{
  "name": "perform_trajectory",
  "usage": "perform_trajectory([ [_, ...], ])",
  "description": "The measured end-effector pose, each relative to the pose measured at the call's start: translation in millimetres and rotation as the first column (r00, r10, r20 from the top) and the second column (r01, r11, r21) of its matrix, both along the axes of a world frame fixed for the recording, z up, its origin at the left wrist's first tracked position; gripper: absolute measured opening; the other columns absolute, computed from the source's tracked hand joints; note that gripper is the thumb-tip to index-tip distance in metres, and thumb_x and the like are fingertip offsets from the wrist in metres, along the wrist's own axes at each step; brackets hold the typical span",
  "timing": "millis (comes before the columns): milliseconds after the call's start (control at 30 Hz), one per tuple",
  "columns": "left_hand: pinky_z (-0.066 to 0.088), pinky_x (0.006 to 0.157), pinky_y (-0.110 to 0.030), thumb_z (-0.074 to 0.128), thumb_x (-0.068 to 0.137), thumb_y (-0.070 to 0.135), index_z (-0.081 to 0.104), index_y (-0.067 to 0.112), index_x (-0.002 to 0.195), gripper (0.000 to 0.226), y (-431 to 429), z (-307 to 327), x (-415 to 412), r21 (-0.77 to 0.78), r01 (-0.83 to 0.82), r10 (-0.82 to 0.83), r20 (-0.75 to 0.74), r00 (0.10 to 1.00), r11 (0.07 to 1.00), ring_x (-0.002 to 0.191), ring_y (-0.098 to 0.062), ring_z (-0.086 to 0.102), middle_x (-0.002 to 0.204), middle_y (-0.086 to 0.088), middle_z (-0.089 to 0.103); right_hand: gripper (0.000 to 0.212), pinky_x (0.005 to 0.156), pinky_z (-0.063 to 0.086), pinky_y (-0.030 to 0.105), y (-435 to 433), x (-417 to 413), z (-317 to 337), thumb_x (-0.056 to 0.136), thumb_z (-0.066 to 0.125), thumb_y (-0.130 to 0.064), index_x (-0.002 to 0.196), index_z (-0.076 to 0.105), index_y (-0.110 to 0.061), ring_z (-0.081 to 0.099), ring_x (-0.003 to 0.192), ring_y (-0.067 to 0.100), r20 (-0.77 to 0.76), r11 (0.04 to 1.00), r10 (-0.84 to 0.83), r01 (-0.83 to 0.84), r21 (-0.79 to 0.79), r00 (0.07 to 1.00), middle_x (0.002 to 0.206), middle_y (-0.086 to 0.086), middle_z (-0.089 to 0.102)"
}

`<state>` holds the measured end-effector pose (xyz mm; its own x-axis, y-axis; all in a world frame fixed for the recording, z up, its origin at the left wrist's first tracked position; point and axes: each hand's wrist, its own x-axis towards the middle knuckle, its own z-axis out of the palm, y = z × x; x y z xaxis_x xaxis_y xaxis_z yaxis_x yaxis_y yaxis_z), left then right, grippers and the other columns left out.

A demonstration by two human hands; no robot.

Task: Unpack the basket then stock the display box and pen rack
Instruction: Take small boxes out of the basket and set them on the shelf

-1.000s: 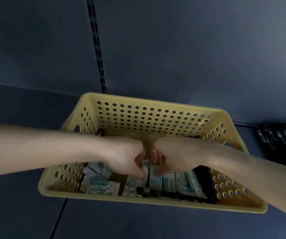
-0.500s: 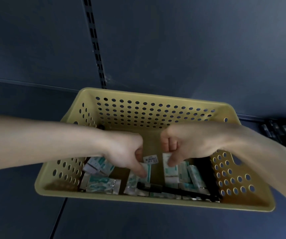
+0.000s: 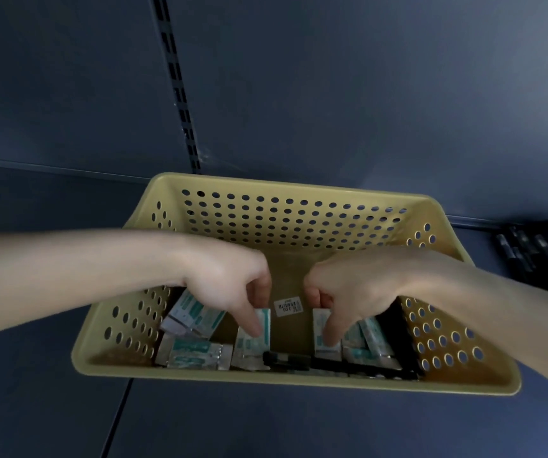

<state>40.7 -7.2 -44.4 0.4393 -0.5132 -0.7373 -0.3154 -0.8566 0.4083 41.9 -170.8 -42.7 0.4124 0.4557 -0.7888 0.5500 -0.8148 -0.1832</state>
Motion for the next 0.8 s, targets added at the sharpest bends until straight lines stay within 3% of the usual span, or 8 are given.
perform_trajectory([
  [100,0.047,0.071,-0.020,0.064,0.085,0.042,0.060,0.024,0.107,0.029,7.6,5.5,4.4,0.049,0.029,-0.030,0.012,0.999,0.998,0.088,-0.009,0.058,0.096,0.011,0.058,0.045,0.055,0.039,0.018,-1.3,0.9,-0.1,0.083,0.067,-0.036,0.115,0.058,-0.005,0.053,0.082,0.015,-0.028,1.000,-0.009,0.009,-0.009,1.000,0.101,0.009,0.062],
  [233,0.041,0.054,-0.011,0.061,0.088,0.039,0.054,0.026,0.100,0.019,14.4,9.1,11.3,0.075,0.020,-0.021,0.015,1.000,0.997,0.071,-0.002,0.055,0.087,0.011,0.058,0.051,0.052,0.034,0.021,-5.1,0.1,1.2,0.082,0.068,-0.035,0.117,0.055,-0.002,0.047,0.076,0.016,-0.046,0.996,-0.084,0.086,0.038,0.995,0.113,0.018,0.060],
  [367,0.045,0.056,-0.015,0.067,0.085,0.036,0.056,0.026,0.094,0.017,16.3,9.3,9.2,-0.008,-0.049,0.049,-0.001,0.999,0.999,0.073,-0.004,0.061,0.090,0.007,0.064,0.046,0.061,0.039,0.012,-5.3,-1.3,7.7,0.079,0.072,-0.029,0.118,0.052,-0.016,0.048,0.076,0.002,-0.033,0.962,-0.197,0.199,0.189,0.980,0.090,-0.012,0.052],
  [500,0.053,0.076,-0.037,0.076,0.077,0.026,0.056,0.022,0.092,0.026,11.0,9.0,0.6,-0.175,-0.164,0.160,-0.035,0.987,0.971,0.087,-0.020,0.066,0.098,-0.001,0.069,0.034,0.076,0.046,0.019,-8.0,-0.5,10.4,0.078,0.074,-0.024,0.106,0.054,-0.024,0.054,0.087,0.005,-0.027,0.892,-0.311,0.302,0.336,0.950,0.091,-0.015,0.055],
  [600,0.048,0.070,-0.038,0.075,0.077,0.020,0.056,0.019,0.093,0.026,8.0,9.8,-2.6,-0.280,-0.249,0.242,-0.062,0.968,0.927,0.079,-0.021,0.063,0.098,-0.010,0.069,0.029,0.076,0.044,0.018,-12.2,-0.2,14.3,0.078,0.074,-0.023,0.097,0.053,-0.029,0.057,0.088,0.003,-0.060,0.855,-0.358,0.353,0.381,0.932,0.093,-0.016,0.060],
  [667,0.050,0.069,-0.034,0.073,0.078,0.019,0.056,0.021,0.094,0.023,9.7,8.7,-2.2,-0.333,-0.328,0.316,-0.091,0.944,0.884,0.078,-0.017,0.064,0.097,-0.010,0.071,0.027,0.077,0.047,0.024,-15.9,0.6,16.6,0.078,0.074,-0.017,0.094,0.055,-0.027,0.062,0.084,0.009,-0.118,0.810,-0.402,0.412,0.417,0.908,0.093,-0.007,0.069],
  [767,0.056,0.069,-0.028,0.067,0.082,0.010,0.057,0.018,0.096,0.019,12.8,7.1,-1.1,-0.381,-0.519,0.455,-0.250,0.854,0.765,0.084,-0.018,0.070,0.096,-0.009,0.073,0.026,0.067,0.051,0.020,-20.7,3.0,20.5,0.079,0.070,-0.005,0.095,0.058,-0.021,0.065,0.073,0.008,-0.276,0.708,-0.454,0.531,0.466,0.847,0.095,0.007,0.072],
  [800,0.057,0.067,-0.027,0.066,0.083,0.005,0.058,0.016,0.098,0.019,13.8,7.0,-0.7,-0.381,-0.575,0.480,-0.321,0.817,0.724,0.084,-0.018,0.071,0.097,-0.011,0.073,0.026,0.070,0.053,0.021,-22.9,4.0,22.0,0.080,0.068,-0.002,0.098,0.058,-0.019,0.067,0.076,0.008,-0.329,0.686,-0.462,0.567,0.457,0.824,0.097,0.008,0.072],
])
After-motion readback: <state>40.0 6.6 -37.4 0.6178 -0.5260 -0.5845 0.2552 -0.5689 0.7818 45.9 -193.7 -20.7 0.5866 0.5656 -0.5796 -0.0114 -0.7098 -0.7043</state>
